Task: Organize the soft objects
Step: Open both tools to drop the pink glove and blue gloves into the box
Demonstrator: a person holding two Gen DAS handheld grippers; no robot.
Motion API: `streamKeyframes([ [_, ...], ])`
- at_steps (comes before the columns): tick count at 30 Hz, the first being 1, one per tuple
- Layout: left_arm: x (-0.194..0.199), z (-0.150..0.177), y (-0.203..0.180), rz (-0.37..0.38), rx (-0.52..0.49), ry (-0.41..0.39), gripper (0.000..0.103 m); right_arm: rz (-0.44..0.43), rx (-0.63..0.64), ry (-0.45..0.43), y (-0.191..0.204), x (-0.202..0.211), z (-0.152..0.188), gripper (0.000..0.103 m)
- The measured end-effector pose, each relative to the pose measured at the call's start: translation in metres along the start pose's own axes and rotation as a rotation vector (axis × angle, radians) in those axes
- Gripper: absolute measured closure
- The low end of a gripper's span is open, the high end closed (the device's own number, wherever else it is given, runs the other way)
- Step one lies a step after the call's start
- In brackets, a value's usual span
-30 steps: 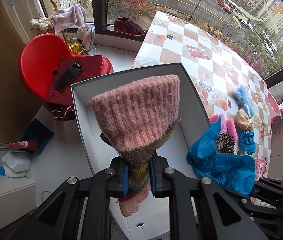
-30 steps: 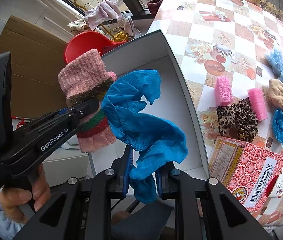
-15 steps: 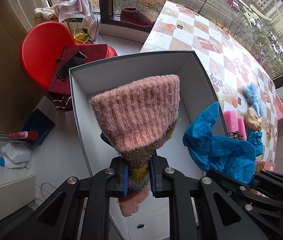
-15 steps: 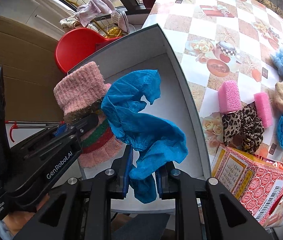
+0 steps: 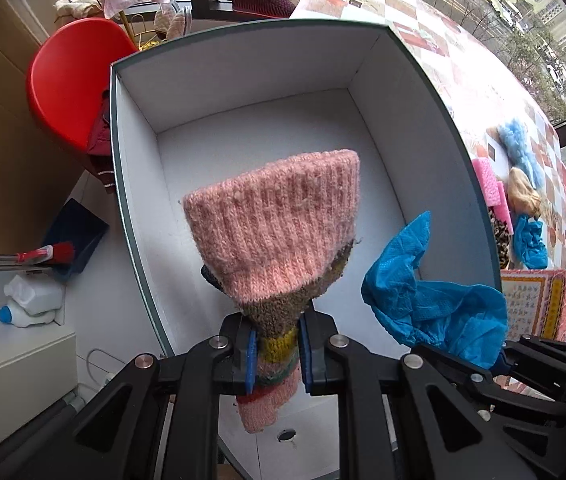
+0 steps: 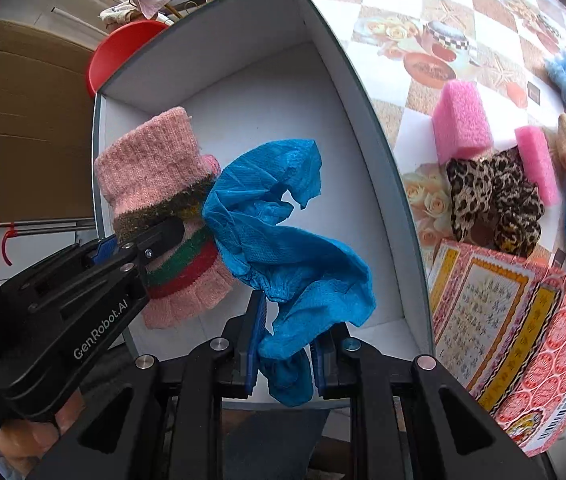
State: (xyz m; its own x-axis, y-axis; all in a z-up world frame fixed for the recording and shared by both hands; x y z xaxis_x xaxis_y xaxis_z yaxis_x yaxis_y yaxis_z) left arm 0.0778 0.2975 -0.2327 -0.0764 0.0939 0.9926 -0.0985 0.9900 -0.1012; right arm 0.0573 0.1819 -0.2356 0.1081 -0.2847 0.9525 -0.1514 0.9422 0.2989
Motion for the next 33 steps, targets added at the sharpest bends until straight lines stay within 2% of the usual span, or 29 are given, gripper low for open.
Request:
streamKeyframes([
  [7,-0.005,0.015,0.010,-0.015,-0.017,0.015,0.085,-0.023,0.015,0.049,0.007,-0.013,0.025,0.081],
  [13,0.001,0.018,0.007,-0.012,-0.007,-0.009,0.080,-0.003,0.034,0.017,0.012,-0.007,0.024,0.081],
  [15,0.005,0.018,0.006,-0.015,-0.001,-0.017,0.069,0.004,0.044,0.005,0.014,-0.003,0.022,0.081],
  [16,0.007,0.017,0.006,-0.013,0.002,-0.025,0.056,0.008,0.049,-0.001,0.015,-0.001,0.021,0.080],
  [17,0.011,0.016,0.005,0.004,0.004,-0.035,0.045,0.013,0.057,-0.007,0.015,0.001,0.020,0.075],
  [18,0.016,0.014,0.003,0.018,0.007,-0.049,0.038,0.019,0.068,-0.013,0.017,0.004,0.019,0.067],
  [19,0.020,0.012,0.002,0.023,0.009,-0.064,0.023,0.026,0.078,-0.022,0.017,0.007,0.018,0.036],
  [20,0.025,0.010,0.000,0.014,0.009,-0.080,0.013,0.033,0.088,-0.036,0.019,0.011,0.016,0.023],
  [22,0.035,0.006,-0.003,0.012,0.006,-0.109,0.012,-0.002,0.101,-0.062,0.024,0.022,0.019,0.023],
  [24,0.043,0.001,-0.004,0.011,0.015,-0.125,0.012,0.023,0.137,-0.086,0.026,0.031,0.016,0.022],
  [26,0.052,-0.003,-0.003,0.018,0.034,-0.139,0.012,0.017,0.163,-0.103,0.028,0.035,0.018,0.000],
  [28,0.061,-0.007,-0.001,0.026,0.053,-0.160,0.012,0.000,0.169,-0.126,0.031,0.042,0.020,0.000],
  [33,0.085,-0.018,-0.001,0.042,0.054,-0.203,0.011,0.024,0.223,-0.184,0.040,0.064,0.026,0.000],
])
Point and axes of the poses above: each gripper's, at about its wrist camera, not at the fingertips, and x roughly against the way its jaws point, y to its left, z to its underside, the point moved 9 cm from there along -x, roughly the way its jaws point, and after that the axes turned 3 degrees about x, right-handed, at the moved point
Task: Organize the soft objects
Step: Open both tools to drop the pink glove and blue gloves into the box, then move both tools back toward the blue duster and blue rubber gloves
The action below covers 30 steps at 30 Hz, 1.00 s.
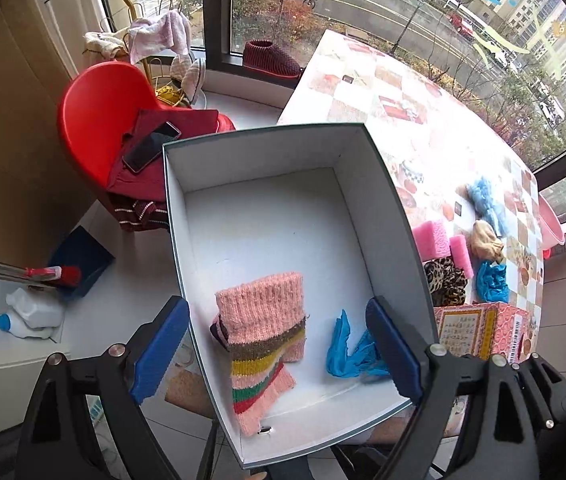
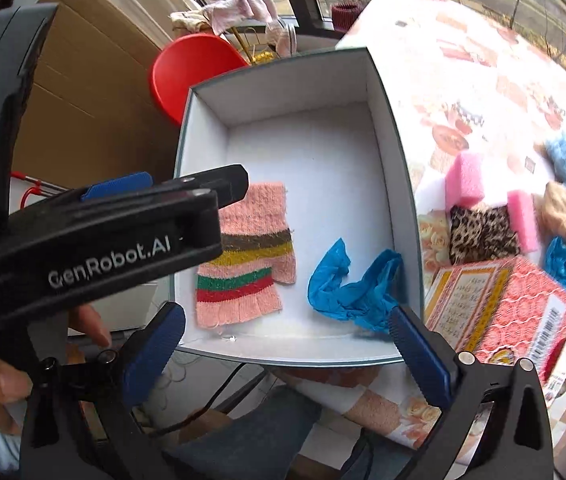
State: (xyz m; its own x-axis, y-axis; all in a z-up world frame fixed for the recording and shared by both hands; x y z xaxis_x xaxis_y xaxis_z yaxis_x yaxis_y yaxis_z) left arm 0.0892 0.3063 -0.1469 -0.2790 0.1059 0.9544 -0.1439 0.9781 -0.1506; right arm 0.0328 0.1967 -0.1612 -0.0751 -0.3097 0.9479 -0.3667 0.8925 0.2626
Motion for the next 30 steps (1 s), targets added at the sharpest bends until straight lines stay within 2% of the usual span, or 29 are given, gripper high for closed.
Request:
streamKeyframes([
  [7,0.027,-0.013,-0.011,0.050,-0.016,-0.020,0.011,0.015,0.014,-0.077,0.006,0.035,-0.015,0.000],
  [14,0.038,-0.017,-0.050,0.088,-0.107,-0.013,0.011,0.021,-0.101,-0.152,-0.028,0.080,-0.013,0.000],
  [17,0.033,-0.017,-0.078,0.107,-0.151,0.015,0.011,0.035,-0.183,-0.180,-0.058,0.099,-0.005,0.000],
  [22,0.019,-0.017,-0.132,0.137,-0.221,0.067,0.011,0.082,-0.374,-0.204,-0.133,0.121,0.021,0.000],
  [26,0.001,-0.018,-0.171,0.144,-0.237,0.121,0.011,0.109,-0.524,-0.174,-0.200,0.120,0.053,0.000],
  [30,-0.022,-0.023,-0.208,0.135,-0.235,0.172,0.011,0.129,-0.614,-0.115,-0.253,0.109,0.081,0.000],
])
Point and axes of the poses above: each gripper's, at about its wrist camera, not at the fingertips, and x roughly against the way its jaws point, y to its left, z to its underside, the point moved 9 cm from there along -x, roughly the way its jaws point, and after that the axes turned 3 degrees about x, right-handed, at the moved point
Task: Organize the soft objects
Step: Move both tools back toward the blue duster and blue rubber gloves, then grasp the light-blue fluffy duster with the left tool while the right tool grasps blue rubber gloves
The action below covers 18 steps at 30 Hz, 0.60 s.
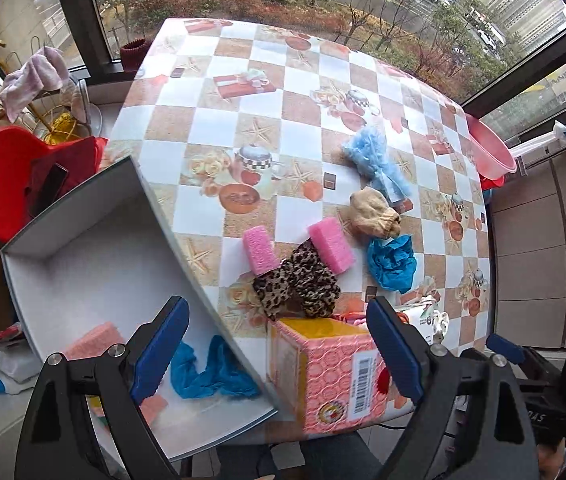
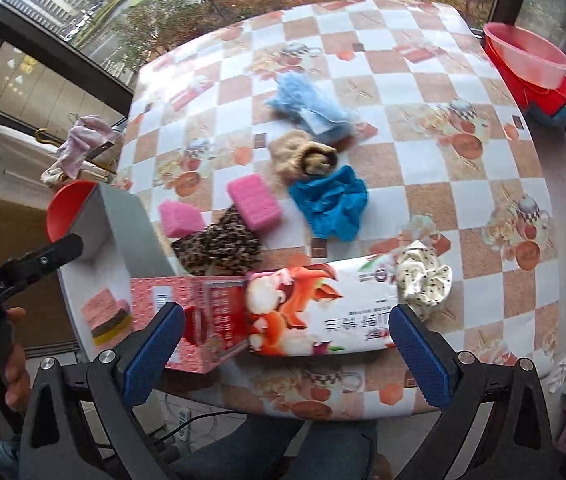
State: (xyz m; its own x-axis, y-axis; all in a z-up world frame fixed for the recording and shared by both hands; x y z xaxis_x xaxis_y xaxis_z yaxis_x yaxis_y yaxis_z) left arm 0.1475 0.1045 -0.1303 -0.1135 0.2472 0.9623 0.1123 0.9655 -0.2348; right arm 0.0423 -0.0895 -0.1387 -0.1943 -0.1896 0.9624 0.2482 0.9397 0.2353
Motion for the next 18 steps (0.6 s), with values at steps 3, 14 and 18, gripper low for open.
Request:
streamKeyframes([
  [3,-0.024,-0.019,-0.026,0.001,0.015,0.041,0.011,0.007,-0.024,0.030,-0.026,-0.015,-0.008,0.000],
  [14,-0.139,-0.096,-0.118,0.005,0.046,0.164,0.011,-0.037,0.046,0.131,-0.043,-0.096,-0.047,0.000],
  [18,-0.182,-0.113,-0.133,-0.020,0.023,0.210,0.011,-0.029,0.100,0.143,-0.046,-0.118,-0.059,0.000],
])
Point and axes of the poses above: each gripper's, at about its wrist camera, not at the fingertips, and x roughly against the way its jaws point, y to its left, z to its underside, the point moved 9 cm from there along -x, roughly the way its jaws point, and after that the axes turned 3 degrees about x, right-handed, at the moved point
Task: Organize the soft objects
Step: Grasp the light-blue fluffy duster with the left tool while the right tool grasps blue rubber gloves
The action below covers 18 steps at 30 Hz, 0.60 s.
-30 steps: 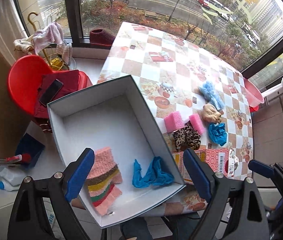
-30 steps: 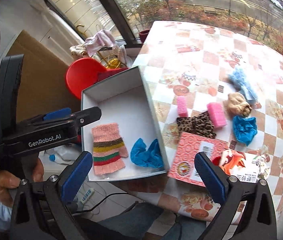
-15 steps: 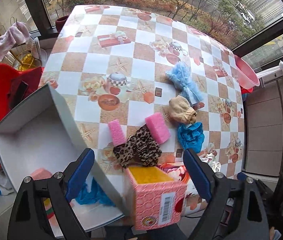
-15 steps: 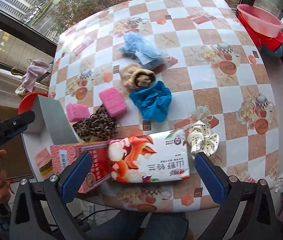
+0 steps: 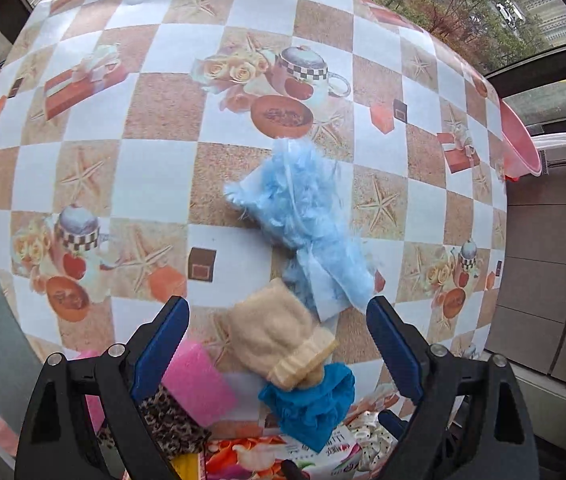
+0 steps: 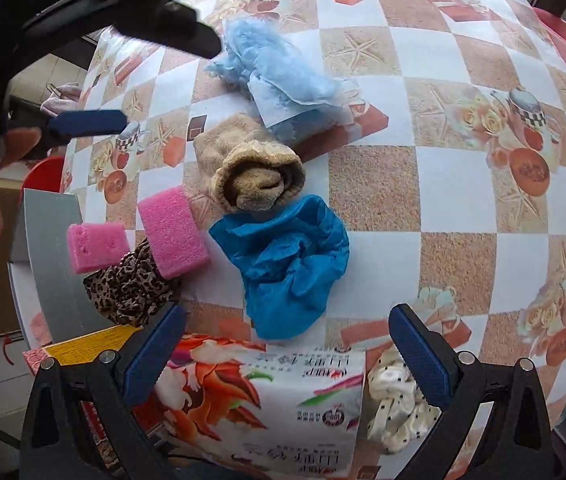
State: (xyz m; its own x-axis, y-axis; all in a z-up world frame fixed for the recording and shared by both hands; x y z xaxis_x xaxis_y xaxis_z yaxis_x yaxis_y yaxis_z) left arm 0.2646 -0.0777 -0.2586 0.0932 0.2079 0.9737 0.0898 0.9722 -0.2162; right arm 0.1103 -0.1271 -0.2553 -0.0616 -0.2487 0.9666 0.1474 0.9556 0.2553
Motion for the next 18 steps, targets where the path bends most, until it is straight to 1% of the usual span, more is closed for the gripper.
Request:
streamKeyframes([
  [4,-0.026,-0.014,-0.009,-0.018,-0.033,0.027,0.011,-0.001,0.007,0.011,-0.010,-0.017,-0.009,0.000],
  [6,-0.037,-0.018,-0.010,-0.044,-0.061,0.040,0.011,-0.008,0.007,0.020,-0.014,-0.024,-0.011,0.000],
  [10,-0.052,-0.023,-0.015,-0.034,-0.085,0.062,0.011,-0.011,0.046,0.014,-0.016,-0.032,-0.016,0.000],
  [11,-0.054,-0.025,-0.015,-0.039,-0.094,0.062,0.011,-0.005,0.061,0.010,-0.015,-0.033,-0.018,0.002],
  [12,-0.055,-0.026,-0.016,-0.052,-0.103,0.061,0.011,0.002,0.076,0.006,-0.014,-0.034,-0.020,0.006],
  [14,-0.059,-0.029,-0.016,-0.073,-0.111,0.063,0.011,0.009,0.105,0.009,-0.011,-0.037,-0.022,0.026],
  [16,-0.061,-0.030,-0.017,-0.079,-0.111,0.065,0.011,0.021,0.138,0.016,-0.007,-0.040,-0.023,0.032],
  [17,-0.062,-0.030,-0.017,-0.082,-0.111,0.066,0.011,0.030,0.155,0.015,-0.006,-0.040,-0.023,0.047],
  [18,-0.063,-0.030,-0.017,-0.083,-0.111,0.066,0.011,0.028,0.165,0.016,-0.004,-0.041,-0.023,0.055],
])
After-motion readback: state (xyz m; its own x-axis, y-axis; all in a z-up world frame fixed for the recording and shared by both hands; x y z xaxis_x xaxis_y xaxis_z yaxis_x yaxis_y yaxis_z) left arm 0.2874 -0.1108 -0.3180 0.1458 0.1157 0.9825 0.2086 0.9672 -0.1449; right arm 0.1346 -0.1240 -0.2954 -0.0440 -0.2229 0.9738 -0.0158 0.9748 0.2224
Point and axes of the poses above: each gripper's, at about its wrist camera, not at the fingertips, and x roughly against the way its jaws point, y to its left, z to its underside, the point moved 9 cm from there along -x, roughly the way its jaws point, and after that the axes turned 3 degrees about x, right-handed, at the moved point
